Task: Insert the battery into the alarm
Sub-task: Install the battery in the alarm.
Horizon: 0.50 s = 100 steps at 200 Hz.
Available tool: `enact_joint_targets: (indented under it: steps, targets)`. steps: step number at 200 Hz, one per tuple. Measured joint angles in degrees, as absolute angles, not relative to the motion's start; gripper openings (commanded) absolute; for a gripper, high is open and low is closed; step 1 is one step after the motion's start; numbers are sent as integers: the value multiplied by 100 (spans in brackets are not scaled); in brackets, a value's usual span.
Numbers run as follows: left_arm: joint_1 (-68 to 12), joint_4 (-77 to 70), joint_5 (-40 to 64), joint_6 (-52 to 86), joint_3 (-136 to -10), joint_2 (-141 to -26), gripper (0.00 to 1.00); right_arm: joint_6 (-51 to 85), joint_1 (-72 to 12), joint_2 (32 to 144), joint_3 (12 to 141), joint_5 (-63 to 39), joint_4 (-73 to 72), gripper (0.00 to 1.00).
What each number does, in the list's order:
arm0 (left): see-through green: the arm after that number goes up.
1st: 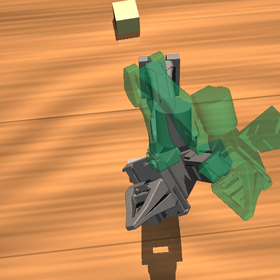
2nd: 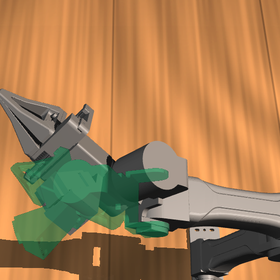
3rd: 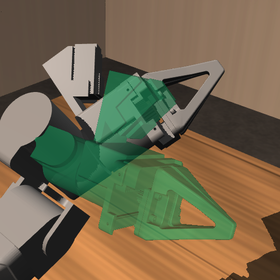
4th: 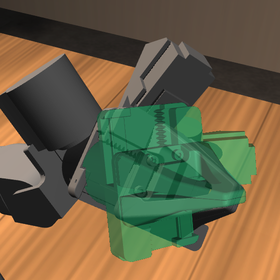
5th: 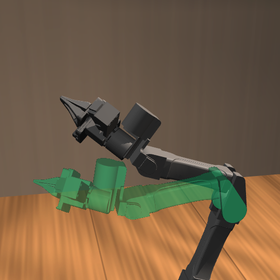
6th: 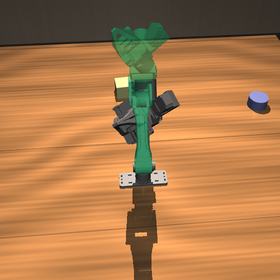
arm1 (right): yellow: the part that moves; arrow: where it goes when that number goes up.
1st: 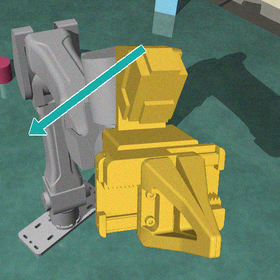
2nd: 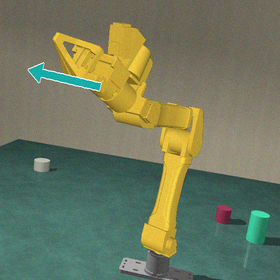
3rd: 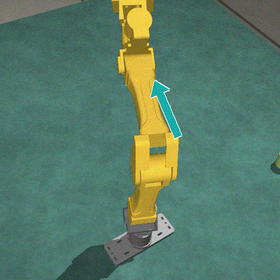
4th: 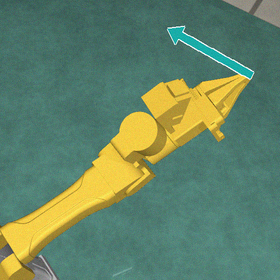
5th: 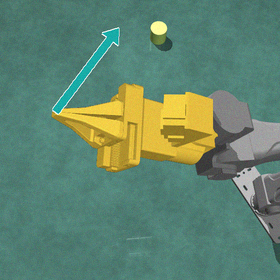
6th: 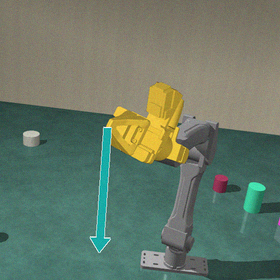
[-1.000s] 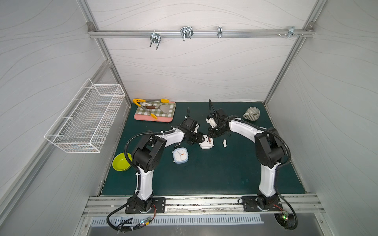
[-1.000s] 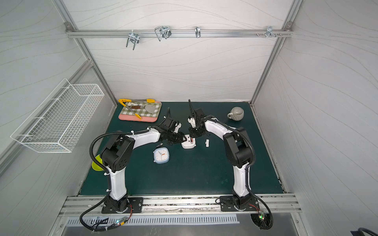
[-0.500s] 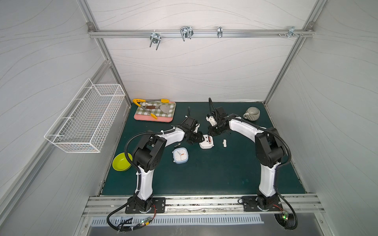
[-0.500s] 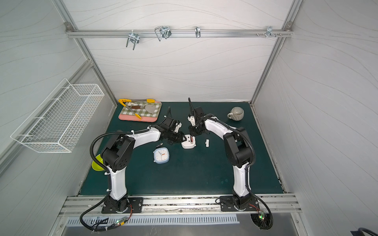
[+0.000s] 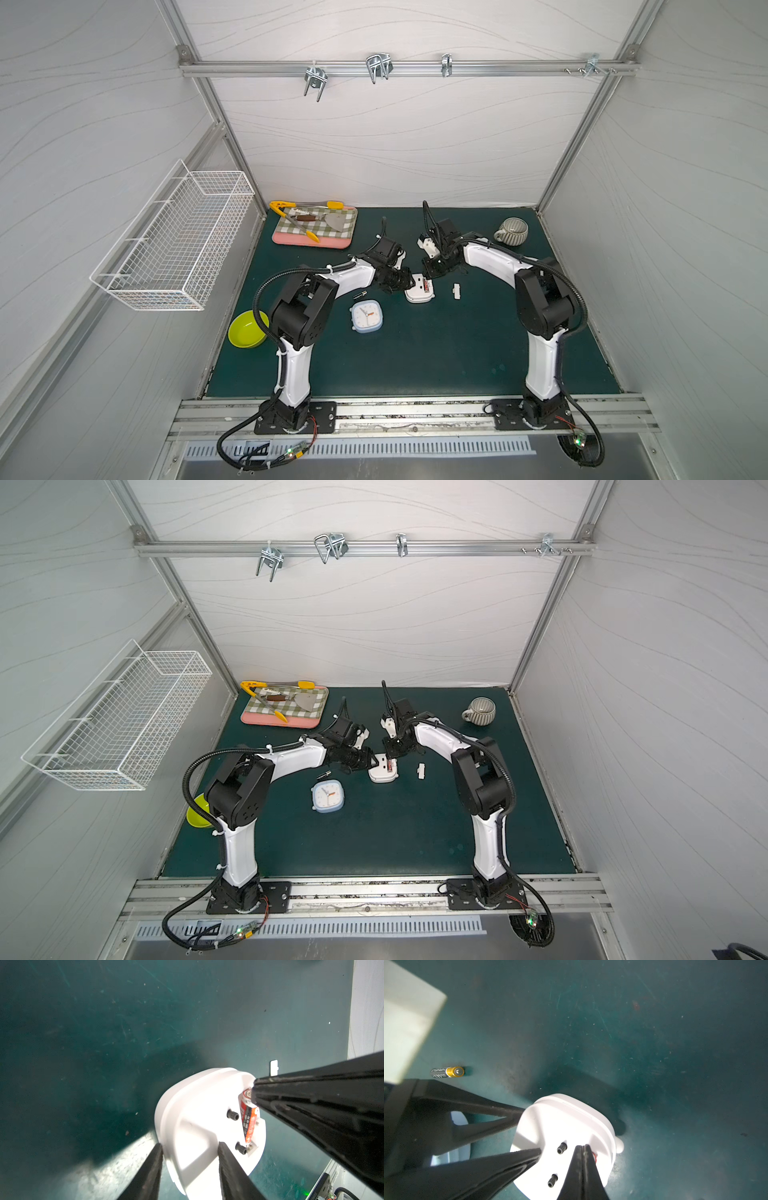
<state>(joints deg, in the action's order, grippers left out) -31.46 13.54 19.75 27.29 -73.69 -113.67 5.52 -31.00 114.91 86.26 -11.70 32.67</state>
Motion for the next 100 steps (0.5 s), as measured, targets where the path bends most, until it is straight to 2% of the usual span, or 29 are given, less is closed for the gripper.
enact_joint_targets:
  steps: [81,100]
  targets:
    - [-3148,1400,1975,2773,-7448,-11413,43,554,-3072,11489,8517,-1251,3127,6]
    - [-3148,1417,1975,2770,-7463,-11419,43,558,-3072,11489,8473,-1269,3068,9]
